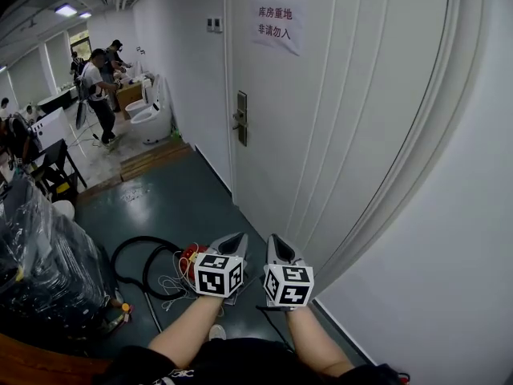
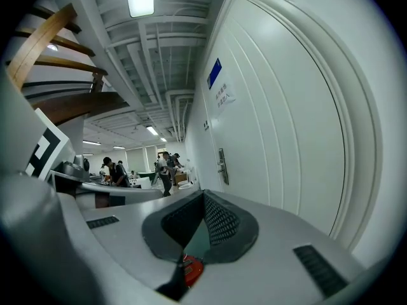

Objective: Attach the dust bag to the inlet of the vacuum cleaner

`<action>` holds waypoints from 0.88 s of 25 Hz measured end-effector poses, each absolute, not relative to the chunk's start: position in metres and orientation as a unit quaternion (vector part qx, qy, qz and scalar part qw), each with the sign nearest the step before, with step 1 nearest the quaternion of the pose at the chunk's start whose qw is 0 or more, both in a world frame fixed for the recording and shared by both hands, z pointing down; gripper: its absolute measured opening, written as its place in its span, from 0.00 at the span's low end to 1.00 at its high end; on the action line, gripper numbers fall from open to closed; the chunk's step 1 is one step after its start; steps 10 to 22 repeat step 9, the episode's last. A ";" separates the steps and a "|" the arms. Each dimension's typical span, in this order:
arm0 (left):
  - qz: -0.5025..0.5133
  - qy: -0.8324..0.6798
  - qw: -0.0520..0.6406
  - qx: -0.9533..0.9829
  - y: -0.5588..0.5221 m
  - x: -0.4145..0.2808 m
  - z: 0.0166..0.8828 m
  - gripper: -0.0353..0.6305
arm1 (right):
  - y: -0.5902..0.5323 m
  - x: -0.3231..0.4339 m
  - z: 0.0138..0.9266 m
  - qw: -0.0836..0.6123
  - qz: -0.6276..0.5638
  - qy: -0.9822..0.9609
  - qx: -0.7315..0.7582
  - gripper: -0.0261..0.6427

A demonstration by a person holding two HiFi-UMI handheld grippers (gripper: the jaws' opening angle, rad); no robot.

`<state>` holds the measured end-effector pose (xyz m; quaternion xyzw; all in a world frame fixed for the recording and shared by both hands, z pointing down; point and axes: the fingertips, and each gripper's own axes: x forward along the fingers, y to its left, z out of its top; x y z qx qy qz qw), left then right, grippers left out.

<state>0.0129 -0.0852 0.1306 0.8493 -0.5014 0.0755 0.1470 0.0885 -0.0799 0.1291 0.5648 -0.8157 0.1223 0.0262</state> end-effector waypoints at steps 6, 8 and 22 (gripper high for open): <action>0.087 -0.496 0.132 0.854 -0.080 0.008 0.137 0.05 | -0.079 0.076 0.130 0.029 0.120 -0.821 0.558 0.03; 0.086 -0.496 0.132 0.854 -0.081 0.006 0.138 0.05 | -0.081 0.074 0.130 0.028 0.119 -0.821 0.558 0.03; 0.085 -0.497 0.131 0.854 -0.081 0.006 0.138 0.05 | -0.081 0.073 0.130 0.028 0.119 -0.821 0.558 0.03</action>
